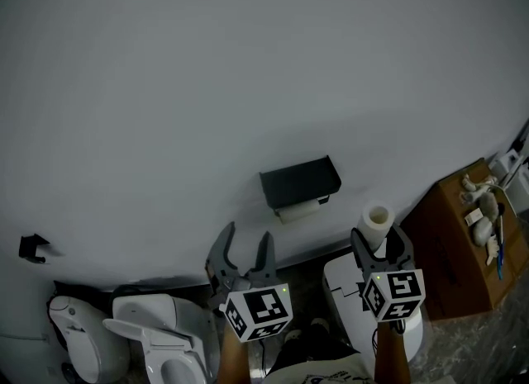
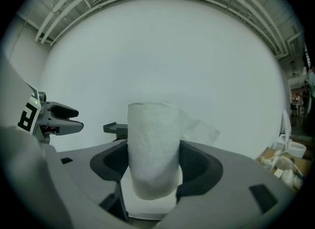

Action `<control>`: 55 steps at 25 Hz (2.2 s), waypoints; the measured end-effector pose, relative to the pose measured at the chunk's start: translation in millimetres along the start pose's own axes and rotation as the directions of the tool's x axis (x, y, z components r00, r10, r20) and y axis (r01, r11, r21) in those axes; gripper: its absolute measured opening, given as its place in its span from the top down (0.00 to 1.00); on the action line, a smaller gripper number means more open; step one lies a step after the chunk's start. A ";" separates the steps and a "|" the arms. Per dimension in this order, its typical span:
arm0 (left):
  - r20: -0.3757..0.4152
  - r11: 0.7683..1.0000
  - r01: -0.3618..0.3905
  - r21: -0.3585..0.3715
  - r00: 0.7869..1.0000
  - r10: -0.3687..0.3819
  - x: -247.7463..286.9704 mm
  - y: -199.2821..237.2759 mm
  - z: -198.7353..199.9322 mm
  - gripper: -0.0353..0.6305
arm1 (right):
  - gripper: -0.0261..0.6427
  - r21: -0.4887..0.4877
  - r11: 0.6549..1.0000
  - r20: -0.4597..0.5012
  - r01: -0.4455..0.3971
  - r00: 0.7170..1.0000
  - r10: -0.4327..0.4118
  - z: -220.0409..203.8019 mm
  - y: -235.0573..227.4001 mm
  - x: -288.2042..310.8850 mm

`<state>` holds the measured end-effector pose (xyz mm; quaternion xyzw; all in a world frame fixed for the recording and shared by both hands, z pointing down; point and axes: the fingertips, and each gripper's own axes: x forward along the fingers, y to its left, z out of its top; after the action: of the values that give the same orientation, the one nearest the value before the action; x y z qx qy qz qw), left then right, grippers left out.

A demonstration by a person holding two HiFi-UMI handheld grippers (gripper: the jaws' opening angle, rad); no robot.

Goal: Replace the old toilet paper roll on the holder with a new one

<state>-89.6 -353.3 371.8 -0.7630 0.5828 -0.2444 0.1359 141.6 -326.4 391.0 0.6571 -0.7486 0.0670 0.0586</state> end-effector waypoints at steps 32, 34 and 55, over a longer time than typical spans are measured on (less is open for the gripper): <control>-0.247 0.746 0.196 0.637 0.968 -0.043 87.4 -119.2 -29.7 0.56 | 0.50 0.016 0.992 -0.080 0.125 0.989 -0.124 -36.4 -67.5 2.2; -0.251 0.739 0.200 0.644 0.967 -0.042 93.8 -122.9 -29.9 0.56 | 0.50 0.019 0.991 -0.084 0.136 0.987 -0.134 -38.2 -71.6 1.3; -0.278 0.669 0.211 0.712 0.961 -0.007 127.1 -137.6 -31.2 0.65 | 0.50 0.023 0.986 -0.104 0.163 0.982 -0.159 -44.7 -96.0 7.9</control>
<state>32.6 -433.3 493.1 -0.6399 0.4002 -0.5604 0.3410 235.8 -338.4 438.6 0.7120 -0.6879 0.1071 0.0915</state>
